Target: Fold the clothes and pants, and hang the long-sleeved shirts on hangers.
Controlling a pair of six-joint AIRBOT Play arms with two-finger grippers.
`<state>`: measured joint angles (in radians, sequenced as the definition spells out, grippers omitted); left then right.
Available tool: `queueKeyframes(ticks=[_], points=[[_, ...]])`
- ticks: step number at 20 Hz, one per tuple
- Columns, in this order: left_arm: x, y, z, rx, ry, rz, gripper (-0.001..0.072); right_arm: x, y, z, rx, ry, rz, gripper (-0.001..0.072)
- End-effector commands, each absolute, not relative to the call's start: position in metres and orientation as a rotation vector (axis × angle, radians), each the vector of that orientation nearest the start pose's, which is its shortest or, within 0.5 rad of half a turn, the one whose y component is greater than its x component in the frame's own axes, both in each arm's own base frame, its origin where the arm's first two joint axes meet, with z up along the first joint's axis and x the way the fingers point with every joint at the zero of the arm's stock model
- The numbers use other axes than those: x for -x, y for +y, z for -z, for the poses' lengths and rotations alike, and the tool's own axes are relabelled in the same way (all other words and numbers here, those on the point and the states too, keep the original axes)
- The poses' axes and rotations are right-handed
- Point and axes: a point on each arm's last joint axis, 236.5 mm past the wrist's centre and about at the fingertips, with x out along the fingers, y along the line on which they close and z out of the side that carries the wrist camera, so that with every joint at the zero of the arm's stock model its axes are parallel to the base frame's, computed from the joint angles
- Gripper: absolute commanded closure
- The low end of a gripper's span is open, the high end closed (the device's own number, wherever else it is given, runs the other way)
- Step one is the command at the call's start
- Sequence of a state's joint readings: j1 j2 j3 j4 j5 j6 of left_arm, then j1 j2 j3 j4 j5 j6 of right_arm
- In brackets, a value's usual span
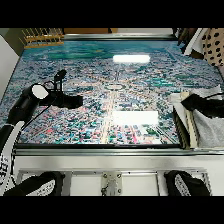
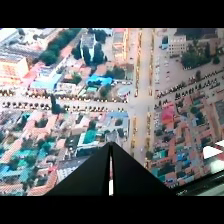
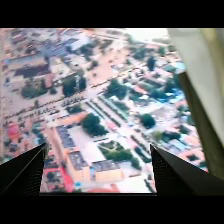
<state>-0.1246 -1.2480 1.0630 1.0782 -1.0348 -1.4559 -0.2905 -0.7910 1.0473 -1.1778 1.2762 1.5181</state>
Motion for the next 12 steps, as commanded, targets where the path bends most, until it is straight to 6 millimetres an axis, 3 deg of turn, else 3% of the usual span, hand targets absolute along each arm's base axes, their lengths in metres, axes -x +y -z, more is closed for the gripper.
queueKeyframes(ticks=[1,2,4,12], points=[[-0.373,-0.144,-0.017,0.304,1.201,0.392,0.07,-0.309,0.071,-0.144,-0.334,0.96,-0.272,0.0048],[-0.373,-0.144,-0.017,0.304,1.201,0.392,0.07,-0.307,0.081,-0.142,-0.32,0.973,-0.301,0.0206],[-0.373,-0.144,-0.017,0.304,1.201,0.392,0.07,-0.304,0.094,-0.14,-0.301,0.988,-0.341,0.0689],[-0.373,-0.144,-0.017,0.304,1.201,0.392,0.07,-0.304,0.096,-0.139,-0.299,0.992,-0.345,0.068]])
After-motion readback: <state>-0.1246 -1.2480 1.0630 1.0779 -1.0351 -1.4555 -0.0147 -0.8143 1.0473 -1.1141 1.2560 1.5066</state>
